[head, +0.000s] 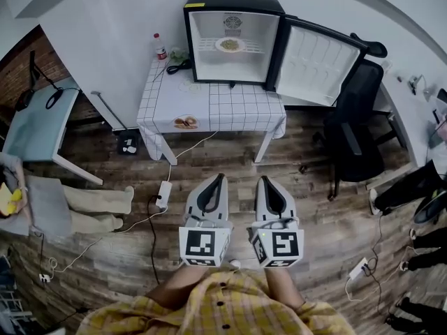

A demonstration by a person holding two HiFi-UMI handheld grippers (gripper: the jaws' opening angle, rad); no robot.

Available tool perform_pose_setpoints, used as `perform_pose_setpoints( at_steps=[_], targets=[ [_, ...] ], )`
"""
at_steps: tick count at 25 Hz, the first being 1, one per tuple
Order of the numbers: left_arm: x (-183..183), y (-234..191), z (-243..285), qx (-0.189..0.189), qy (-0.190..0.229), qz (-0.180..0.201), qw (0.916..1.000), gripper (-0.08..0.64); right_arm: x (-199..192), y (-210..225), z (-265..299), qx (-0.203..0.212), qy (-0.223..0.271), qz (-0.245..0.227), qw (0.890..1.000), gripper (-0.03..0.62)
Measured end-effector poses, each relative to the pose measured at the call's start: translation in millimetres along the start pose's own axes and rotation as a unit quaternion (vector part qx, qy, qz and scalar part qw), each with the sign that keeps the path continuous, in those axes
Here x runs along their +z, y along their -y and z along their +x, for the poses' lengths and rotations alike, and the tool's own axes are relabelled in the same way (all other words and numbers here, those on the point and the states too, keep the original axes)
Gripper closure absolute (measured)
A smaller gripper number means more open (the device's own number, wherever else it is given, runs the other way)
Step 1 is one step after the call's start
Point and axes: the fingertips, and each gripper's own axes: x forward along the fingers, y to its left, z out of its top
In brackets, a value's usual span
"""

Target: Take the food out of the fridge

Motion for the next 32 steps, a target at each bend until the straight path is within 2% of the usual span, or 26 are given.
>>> perform_pose_setpoints(
  at_steps=[8,14,20,32],
  targets=[
    [10,-50,80,-0.003,0.003,-0.01,0.9999,0.554,9,18,90,-0.008,-0.003,-0.002,1.0,0.586],
    [35,-94,137,-0.017,0.012,-0.001,0.9998,0.554,28,20,160,-0.015,-0.003,-0.002,1.0,0.585],
    [49,-125,187,-0.031,0.006,-0.01,0.9994,0.554,48,27,222,-0.025,0.003,0.0,1.0,0.585],
    [47,-169,243,-0.031,0.002,-0.021,0.9993,0.554,44,31,285,-0.032,-0.01,0.003,0.999,0.586]
  ],
)
